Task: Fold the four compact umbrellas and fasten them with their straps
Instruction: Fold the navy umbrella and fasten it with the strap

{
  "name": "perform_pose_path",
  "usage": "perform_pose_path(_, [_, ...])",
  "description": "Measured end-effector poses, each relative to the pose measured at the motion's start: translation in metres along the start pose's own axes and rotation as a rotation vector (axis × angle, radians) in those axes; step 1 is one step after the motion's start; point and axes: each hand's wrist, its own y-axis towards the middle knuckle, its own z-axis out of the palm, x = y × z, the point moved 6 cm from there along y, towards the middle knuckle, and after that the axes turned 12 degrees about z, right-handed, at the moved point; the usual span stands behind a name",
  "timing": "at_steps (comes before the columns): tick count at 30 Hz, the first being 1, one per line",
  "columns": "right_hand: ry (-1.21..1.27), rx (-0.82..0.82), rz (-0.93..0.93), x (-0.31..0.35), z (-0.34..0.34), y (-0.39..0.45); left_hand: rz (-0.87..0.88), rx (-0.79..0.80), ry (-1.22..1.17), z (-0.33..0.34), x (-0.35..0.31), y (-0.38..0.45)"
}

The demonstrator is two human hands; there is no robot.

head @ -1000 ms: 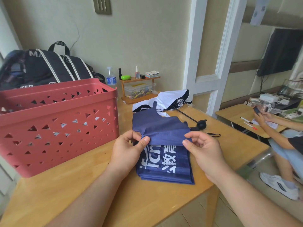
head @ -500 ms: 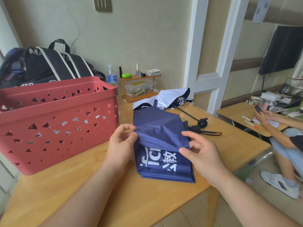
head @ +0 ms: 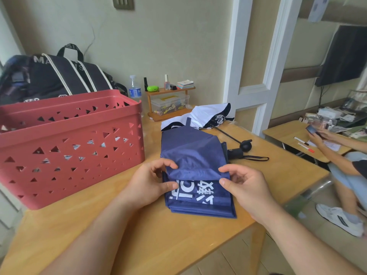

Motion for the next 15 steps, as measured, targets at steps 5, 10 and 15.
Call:
perform_pose_path(5, [-0.116, -0.038, -0.006, -0.001, 0.000, -0.002, 0.072, -0.064, 0.146, 0.000, -0.008, 0.001])
perform_pose_path(10, [-0.265, -0.167, -0.196, 0.009, -0.002, -0.012, 0.062, -0.098, 0.102, -0.004, -0.006, -0.001])
perform_pose_path(15, [-0.313, -0.272, -0.286, 0.015, -0.006, -0.018, 0.040, -0.114, 0.027, -0.006, -0.002, 0.000])
